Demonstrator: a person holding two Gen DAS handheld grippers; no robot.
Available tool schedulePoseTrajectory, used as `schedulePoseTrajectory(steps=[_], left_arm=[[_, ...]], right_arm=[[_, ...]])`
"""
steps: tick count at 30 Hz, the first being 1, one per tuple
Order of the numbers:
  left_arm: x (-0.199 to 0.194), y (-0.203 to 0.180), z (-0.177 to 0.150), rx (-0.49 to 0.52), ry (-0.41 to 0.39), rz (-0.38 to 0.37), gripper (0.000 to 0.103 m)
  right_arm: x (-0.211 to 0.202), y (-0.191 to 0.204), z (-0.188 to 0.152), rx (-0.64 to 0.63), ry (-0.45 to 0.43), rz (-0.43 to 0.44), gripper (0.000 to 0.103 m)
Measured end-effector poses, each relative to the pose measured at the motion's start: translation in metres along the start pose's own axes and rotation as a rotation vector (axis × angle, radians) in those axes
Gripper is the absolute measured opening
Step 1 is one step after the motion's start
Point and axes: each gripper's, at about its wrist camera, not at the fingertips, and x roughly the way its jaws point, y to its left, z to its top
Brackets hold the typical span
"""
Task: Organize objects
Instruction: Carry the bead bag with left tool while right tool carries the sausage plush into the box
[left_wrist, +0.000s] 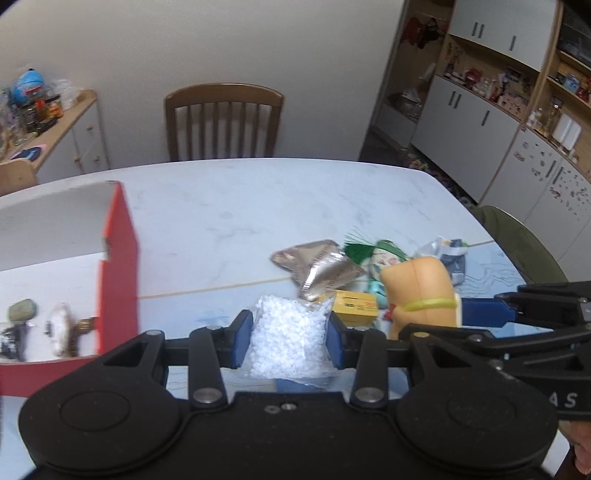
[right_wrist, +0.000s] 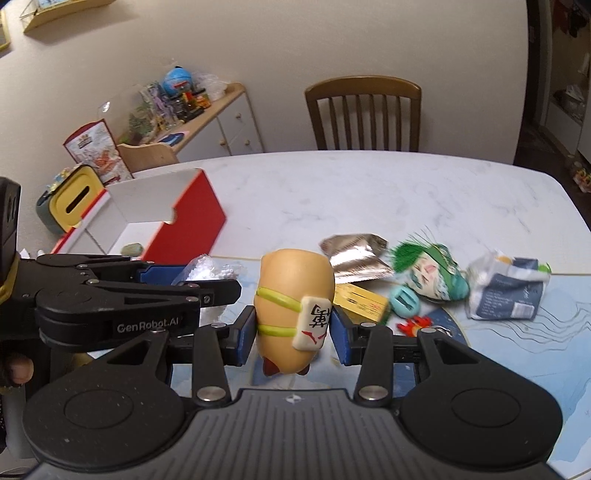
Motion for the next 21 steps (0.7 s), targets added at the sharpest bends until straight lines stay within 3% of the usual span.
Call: schedulePoseTrajectory(steps=[21], left_arm=[[-0.05,0.105,0.024,-0.082,-0.061,0.068,0.04]], right_arm=[[0.017,0.104,0.044,-0.106,-0.05,0.052,0.042]])
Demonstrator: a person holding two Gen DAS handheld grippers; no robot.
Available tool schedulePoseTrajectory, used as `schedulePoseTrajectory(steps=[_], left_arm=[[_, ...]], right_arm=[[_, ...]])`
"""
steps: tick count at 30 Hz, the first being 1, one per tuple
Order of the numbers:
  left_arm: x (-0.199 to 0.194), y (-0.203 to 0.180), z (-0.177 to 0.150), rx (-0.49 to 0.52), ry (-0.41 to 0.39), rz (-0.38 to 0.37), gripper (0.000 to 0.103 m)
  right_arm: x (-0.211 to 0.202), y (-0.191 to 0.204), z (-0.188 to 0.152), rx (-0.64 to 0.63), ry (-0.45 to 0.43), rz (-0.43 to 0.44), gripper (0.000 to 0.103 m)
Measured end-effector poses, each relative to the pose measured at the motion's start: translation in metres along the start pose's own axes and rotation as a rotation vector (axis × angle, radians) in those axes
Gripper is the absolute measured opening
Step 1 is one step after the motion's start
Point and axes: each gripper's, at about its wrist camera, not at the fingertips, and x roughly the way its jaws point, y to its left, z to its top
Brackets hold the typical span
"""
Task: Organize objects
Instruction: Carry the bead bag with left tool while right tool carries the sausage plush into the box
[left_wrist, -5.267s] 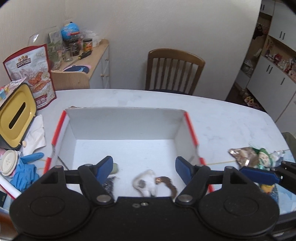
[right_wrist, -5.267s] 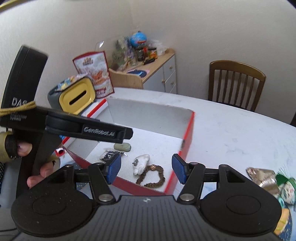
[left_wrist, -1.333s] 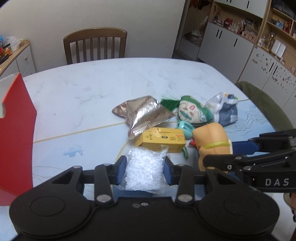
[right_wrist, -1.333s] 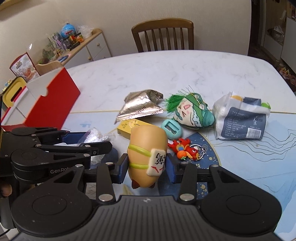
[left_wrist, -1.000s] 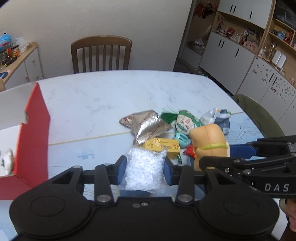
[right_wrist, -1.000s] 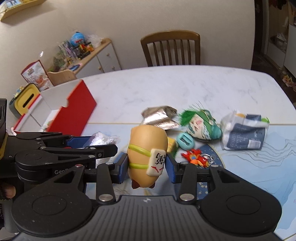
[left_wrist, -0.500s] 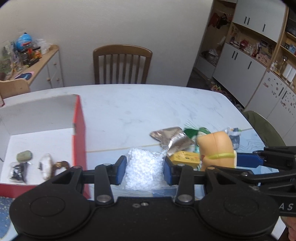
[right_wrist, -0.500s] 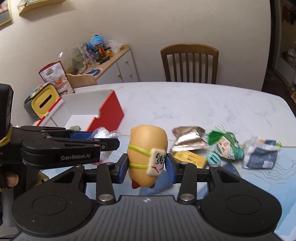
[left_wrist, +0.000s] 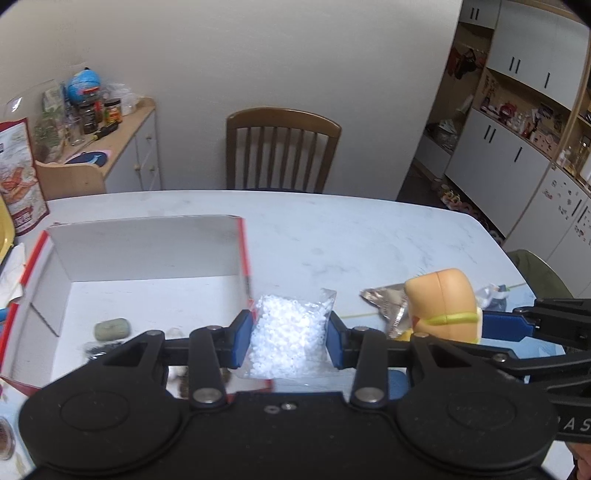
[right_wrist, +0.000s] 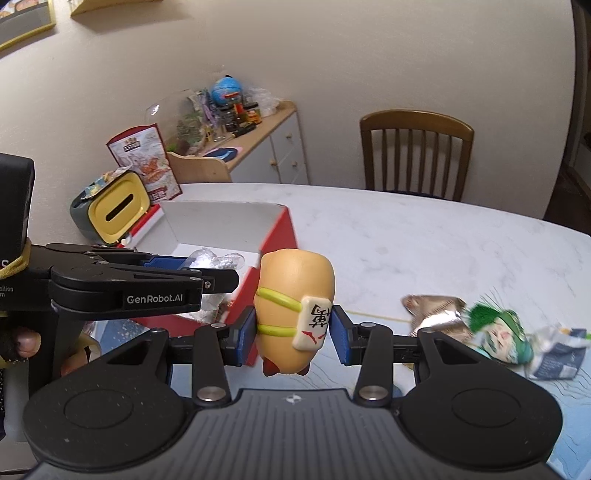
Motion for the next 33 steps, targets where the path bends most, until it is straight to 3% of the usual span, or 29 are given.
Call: schedulePoseTrajectory(steps=[16,24,33], left_arm=[[0.006,0.102,0.032,-0.073,-0.015,0.105,0.04],[0.031,0.142,0.032,-0.107,0.036,0.166,0.04],[0.068,0.16,0.03,-0.09,0.09,0.21,0.04]], right_arm=[[0.058,0.071,0.03,-0.077,0.029,0.019,0.042],[0.108,0.098,0.033,-0.133,0.098,0.002,0.042],[0.165,0.116,0.034,-0.182,0.168,-0.04,0.042]])
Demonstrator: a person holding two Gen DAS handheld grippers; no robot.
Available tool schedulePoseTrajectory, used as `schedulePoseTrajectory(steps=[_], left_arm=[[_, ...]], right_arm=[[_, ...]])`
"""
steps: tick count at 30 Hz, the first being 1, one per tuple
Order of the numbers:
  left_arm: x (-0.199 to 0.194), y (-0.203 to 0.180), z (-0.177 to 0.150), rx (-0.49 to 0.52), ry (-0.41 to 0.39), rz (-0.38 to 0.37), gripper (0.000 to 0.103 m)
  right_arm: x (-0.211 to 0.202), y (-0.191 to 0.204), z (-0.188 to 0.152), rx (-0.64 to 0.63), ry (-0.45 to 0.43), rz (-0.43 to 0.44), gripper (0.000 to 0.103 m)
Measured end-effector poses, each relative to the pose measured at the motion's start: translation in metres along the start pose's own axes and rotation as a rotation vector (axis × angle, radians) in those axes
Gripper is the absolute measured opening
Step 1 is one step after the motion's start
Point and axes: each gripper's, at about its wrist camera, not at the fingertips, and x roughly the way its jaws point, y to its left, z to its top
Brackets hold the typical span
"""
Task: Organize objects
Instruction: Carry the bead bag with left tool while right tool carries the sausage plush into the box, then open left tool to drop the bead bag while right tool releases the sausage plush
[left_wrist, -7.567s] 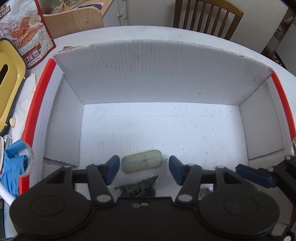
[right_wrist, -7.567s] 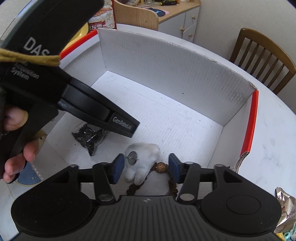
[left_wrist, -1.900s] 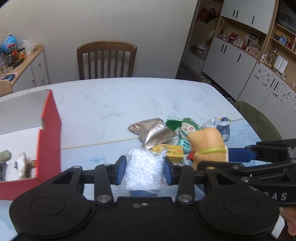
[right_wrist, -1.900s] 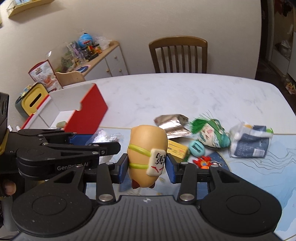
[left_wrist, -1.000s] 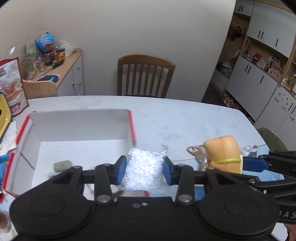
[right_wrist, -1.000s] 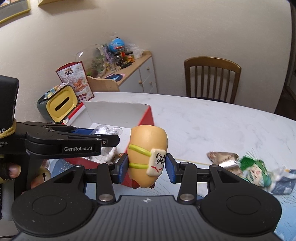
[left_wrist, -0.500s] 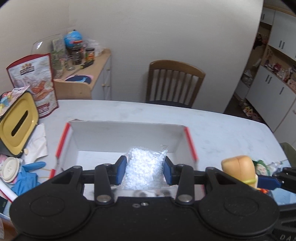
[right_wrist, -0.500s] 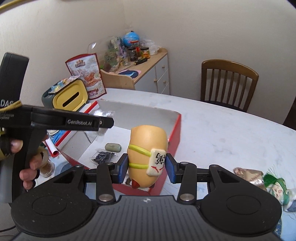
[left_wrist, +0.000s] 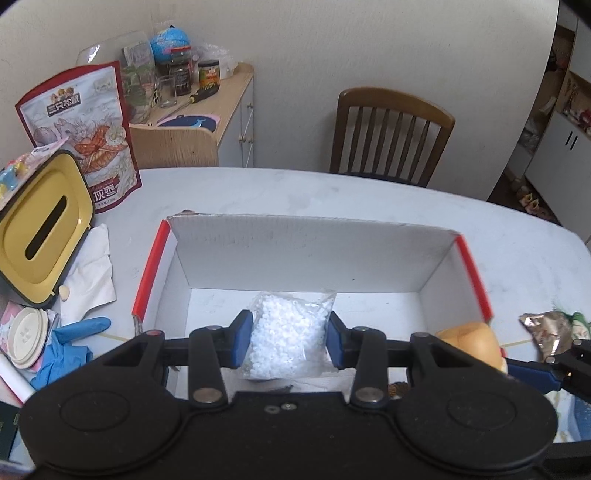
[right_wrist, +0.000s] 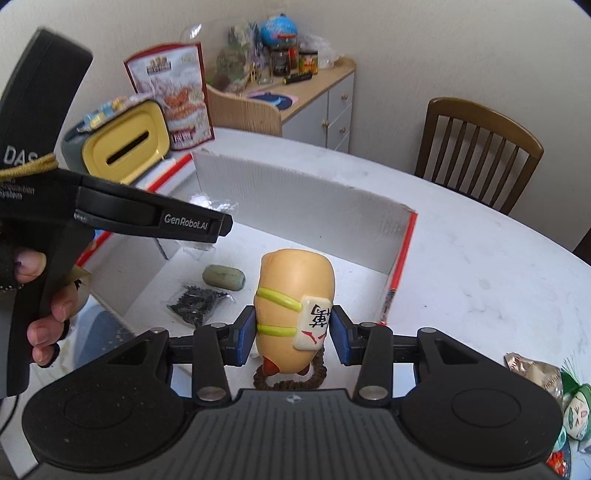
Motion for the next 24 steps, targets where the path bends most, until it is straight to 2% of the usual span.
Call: schedulePoseTrajectory(steps=[12,24], left_arm=[[0.052,0.001,0.007,0.046,0.084,0.023,0.04],[0.085,0.0,0.01,0.084,0.235,0.005,0.04]], right_arm=[[0.054,0.001,0.011,-0.034,0.084,-0.031,0.042],[0.085,0.004,0.021,-0.055,0.156,-0.03,0.042]])
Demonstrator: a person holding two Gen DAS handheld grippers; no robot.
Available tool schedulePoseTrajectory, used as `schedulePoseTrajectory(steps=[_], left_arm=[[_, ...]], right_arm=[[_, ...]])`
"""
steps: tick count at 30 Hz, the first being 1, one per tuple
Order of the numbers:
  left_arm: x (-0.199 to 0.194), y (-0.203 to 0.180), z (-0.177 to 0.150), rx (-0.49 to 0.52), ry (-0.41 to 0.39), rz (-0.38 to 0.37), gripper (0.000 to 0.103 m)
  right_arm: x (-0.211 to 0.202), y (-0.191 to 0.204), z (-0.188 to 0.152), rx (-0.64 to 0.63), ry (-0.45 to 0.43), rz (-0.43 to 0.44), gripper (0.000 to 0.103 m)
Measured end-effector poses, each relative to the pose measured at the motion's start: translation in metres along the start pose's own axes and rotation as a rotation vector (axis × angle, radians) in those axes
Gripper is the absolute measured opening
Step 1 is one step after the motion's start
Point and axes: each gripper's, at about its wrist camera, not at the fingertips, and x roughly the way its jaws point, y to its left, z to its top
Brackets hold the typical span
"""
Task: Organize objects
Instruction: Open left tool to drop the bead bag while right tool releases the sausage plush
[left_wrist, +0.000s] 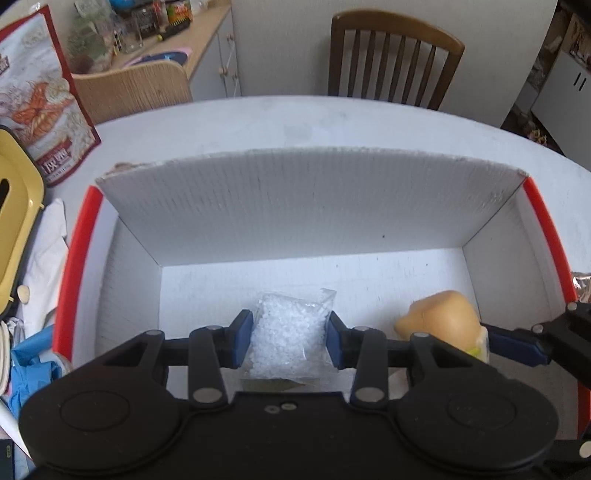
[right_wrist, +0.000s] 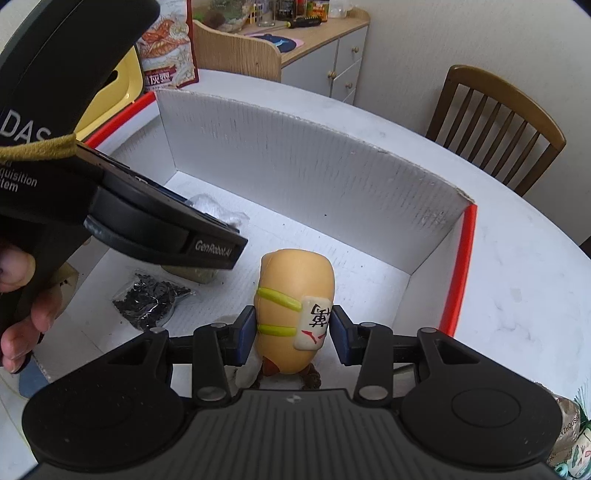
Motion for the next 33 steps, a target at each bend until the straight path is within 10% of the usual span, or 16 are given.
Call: schedulePoseTrajectory(steps=[19,33], left_arm=[[0.02,-0.001,0.002,0.021,0.151,-0.011,0.048],[-0.005,-0.003,-0.001,-0.008,0.051,-0.001,0.063]], right_arm=[[0.008,0.005,-0.004,-0.018,0.032,0.023,0.044],[-0.019,0.004,-0.009,-0.027,-0.011,0.024,0.057]])
